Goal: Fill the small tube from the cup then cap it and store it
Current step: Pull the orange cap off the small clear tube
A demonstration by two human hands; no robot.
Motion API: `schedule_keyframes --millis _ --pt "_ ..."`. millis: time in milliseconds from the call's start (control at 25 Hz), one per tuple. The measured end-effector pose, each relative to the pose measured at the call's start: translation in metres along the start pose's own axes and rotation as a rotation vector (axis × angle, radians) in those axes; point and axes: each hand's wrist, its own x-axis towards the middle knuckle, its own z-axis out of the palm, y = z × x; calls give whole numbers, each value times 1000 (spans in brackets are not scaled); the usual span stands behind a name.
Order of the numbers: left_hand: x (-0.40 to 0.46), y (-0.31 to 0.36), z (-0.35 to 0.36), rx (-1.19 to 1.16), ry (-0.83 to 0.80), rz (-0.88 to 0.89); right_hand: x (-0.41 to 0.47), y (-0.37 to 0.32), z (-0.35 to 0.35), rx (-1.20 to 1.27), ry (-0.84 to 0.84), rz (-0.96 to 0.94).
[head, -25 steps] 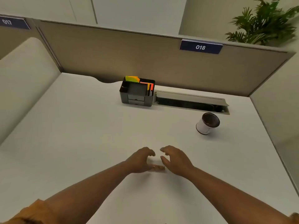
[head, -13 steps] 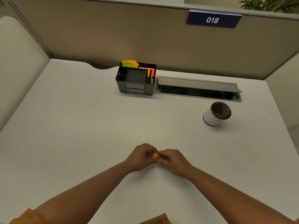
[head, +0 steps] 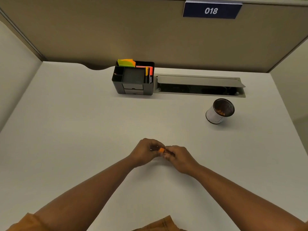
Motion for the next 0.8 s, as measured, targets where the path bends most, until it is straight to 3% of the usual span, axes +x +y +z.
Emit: schedule_keyframes --millis 360,640,800 --pt "-2 -3 -5 -107 4 -70 -4 -9 -3 46 12 38" --pt "-2 2 -10 -75 -55 -27 -8 -17 -9 60 -16 23" --pt "-5 4 -6 -81 5 -23 -8 -19 -9 53 15 46"
